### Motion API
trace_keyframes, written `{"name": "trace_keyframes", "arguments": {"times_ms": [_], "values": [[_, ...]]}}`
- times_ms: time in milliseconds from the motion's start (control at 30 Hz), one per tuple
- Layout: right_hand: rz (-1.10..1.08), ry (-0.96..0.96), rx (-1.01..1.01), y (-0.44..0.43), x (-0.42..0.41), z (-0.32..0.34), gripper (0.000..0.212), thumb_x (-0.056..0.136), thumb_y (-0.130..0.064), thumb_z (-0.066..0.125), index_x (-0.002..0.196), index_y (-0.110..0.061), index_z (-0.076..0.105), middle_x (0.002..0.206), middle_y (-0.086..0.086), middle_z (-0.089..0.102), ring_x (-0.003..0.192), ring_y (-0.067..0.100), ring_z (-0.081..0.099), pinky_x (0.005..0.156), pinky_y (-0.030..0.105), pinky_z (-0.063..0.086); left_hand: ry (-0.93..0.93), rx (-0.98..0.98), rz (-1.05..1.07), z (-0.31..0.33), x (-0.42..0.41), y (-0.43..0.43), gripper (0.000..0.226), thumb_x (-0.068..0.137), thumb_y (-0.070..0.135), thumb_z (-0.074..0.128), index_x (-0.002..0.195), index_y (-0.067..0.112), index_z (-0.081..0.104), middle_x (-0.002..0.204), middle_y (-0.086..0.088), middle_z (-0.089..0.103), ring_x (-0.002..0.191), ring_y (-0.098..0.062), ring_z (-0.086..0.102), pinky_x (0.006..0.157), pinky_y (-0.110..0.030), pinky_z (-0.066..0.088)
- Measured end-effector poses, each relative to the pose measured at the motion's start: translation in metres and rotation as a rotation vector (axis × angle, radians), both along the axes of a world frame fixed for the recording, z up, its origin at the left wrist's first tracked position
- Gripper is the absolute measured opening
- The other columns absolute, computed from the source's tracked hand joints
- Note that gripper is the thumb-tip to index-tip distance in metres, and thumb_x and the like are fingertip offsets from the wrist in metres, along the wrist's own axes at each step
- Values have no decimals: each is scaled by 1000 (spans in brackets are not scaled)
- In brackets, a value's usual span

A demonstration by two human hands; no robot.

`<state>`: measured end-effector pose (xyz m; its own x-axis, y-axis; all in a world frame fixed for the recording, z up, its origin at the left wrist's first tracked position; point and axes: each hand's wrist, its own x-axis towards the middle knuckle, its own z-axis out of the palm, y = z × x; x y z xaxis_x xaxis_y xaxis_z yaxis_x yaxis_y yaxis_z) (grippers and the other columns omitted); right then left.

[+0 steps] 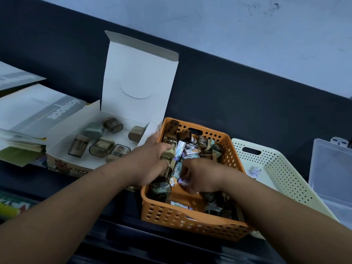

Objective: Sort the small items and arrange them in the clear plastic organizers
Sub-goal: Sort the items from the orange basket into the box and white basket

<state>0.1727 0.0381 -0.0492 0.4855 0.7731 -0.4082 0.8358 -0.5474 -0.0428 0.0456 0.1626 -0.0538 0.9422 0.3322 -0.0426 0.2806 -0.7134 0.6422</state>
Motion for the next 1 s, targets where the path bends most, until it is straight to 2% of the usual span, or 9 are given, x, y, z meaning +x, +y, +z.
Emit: {"name": "trace_keyframes", "arguments": {"times_ms": [167, 300, 367, 433, 500, 567, 667, 767, 1000], "values": [[-24, -3, 106, -7, 6, 8, 28, 84, -23, 68, 111, -20, 61, 96, -3, 59, 86, 18, 58, 66, 28, 48, -3, 2, 3, 0, 0, -1, 53, 99, 26, 43, 149, 32, 26, 158, 15, -15, 146, -16, 11, 110, -30, 22], [-51, 46, 170, -18, 12, 12, 12, 89, -25, 65, 100, -19, 62, 91, -1, 62, 77, 16, 63, 64, 31, 54, -8, -22, 13, -1, 1, -1, 52, 99, 26, 44, 148, 34, 28, 158, 18, -13, 146, -15, 12, 111, -31, 23], [-146, 177, 358, -30, 17, 26, 8, 91, -25, 64, 92, -18, 60, 82, -3, 60, 64, 11, 56, 55, 24, 46, -19, -47, 22, -2, 2, 0, 52, 98, 24, 45, 147, 35, 30, 157, 21, -10, 145, -13, 13, 111, -30, 22], [-277, 331, 640, -44, 25, 40, 7, 88, -11, 64, 84, -12, 60, 72, 0, 59, 59, 10, 51, 56, 23, 41, -27, -65, 29, -4, 2, 1, 51, 98, 24, 46, 146, 35, 32, 157, 22, -8, 144, -12, 15, 110, -30, 22], [-393, 436, 891, -62, 39, 50, 16, 84, 4, 61, 79, -10, 57, 69, 8, 57, 61, 15, 52, 59, 28, 42, -31, -59, 26, -5, 4, 2, 51, 97, 24, 46, 145, 35, 33, 157, 21, -7, 144, -12, 16, 109, -28, 22], [-515, 409, 1000, -80, 54, 54, 16, 83, 5, 59, 80, -10, 56, 75, 13, 56, 67, 21, 51, 60, 30, 42, -38, -53, 23, -5, 5, 2, 51, 97, 22, 47, 145, 33, 34, 157, 20, -6, 143, -11, 18, 104, -24, 23], [-671, 300, 1036, -105, 73, 54, 10, 86, -2, 58, 82, -12, 56, 82, 14, 59, 74, 22, 52, 62, 30, 43, -45, -47, 17, -5, 6, 1, 51, 97, 21, 48, 145, 31, 35, 157, 17, -5, 143, -10, 17, 98, -20, 23], [-767, 221, 934, -119, 83, 42, 4, 88, -9, 60, 85, -10, 58, 82, 12, 64, 74, 21, 56, 64, 32, 45, -45, -31, 11, -4, 6, 2, 50, 97, 21, 49, 144, 32, 36, 158, 15, -6, 144, -10, 14, 105, -22, 21], [-802, 73, 727, -119, 86, 14, 5, 84, -12, 63, 88, -11, 63, 89, 11, 64, 70, 20, 52, 60, 30, 41, -26, -33, 14, -5, 5, 2, 51, 97, 23, 49, 145, 33, 35, 159, 15, -8, 145, -10, 12, 106, -23, 19]]}}
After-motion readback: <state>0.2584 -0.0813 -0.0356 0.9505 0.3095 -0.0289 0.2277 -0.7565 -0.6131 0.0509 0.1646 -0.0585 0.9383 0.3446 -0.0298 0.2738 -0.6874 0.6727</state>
